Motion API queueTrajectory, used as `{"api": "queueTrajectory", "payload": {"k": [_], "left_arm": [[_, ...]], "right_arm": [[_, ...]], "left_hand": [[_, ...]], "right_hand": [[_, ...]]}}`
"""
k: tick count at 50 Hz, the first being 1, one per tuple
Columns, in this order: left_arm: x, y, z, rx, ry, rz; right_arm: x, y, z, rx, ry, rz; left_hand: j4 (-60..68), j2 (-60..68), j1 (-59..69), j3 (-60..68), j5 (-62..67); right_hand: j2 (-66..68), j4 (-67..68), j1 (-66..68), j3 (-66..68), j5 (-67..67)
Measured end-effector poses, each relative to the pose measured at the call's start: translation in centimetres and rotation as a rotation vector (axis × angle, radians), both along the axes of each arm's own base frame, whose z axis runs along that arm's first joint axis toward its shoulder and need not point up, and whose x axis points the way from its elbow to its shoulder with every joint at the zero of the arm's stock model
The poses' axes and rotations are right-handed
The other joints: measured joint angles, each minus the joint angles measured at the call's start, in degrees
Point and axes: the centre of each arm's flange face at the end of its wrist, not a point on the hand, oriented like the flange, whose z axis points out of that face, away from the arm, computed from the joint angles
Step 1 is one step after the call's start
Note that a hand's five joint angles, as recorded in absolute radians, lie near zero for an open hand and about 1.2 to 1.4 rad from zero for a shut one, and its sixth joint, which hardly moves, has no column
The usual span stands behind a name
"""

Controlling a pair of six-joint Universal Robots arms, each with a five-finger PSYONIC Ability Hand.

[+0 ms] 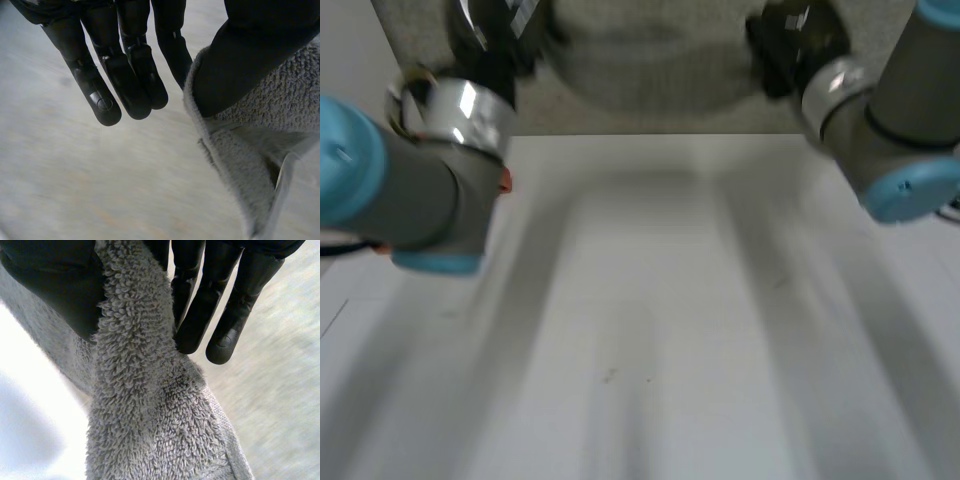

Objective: Fold the laundry.

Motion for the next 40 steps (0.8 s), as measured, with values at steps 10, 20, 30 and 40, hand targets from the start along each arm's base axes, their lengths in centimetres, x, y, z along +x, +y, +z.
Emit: {"api": "queueTrajectory", "payload": {"k": [10, 20, 30, 40], "left_arm": [[-0.3, 3.8, -13.1, 0.372, -0.214, -0.051], [0.1, 7.0, -13.4, 0.424, -0.242, -0.088], [1.2, 8.3, -10.7, 0.452, -0.168, -0.112], [2.1, 8.8, -9.7, 0.527, -0.093, -0.132]], "right_arm": [[-1.8, 3.7, -12.3, 0.351, 0.252, 0.05], [-4.3, 5.1, -14.9, 0.493, 0.237, -0.004], [-9.2, 4.3, -10.7, 0.58, 0.0, -0.131], [-14.1, 5.5, -10.3, 0.762, -0.119, -0.162]], "left_hand": [[0.1, 0.0, 0.0, 0.0, 0.0], [0.1, 0.0, 0.0, 0.0, 0.0], [0.1, 0.0, 0.0, 0.0, 0.0], [0.1, 0.0, 0.0, 0.0, 0.0]], "right_hand": [[0.0, 0.0, 0.0, 0.2, 0.0], [-47.8, -50.1, -39.6, -49.4, -47.9], [-54.4, -54.6, -44.2, -55.4, -52.0], [-54.4, -54.6, -44.2, -55.4, -52.0]]}}
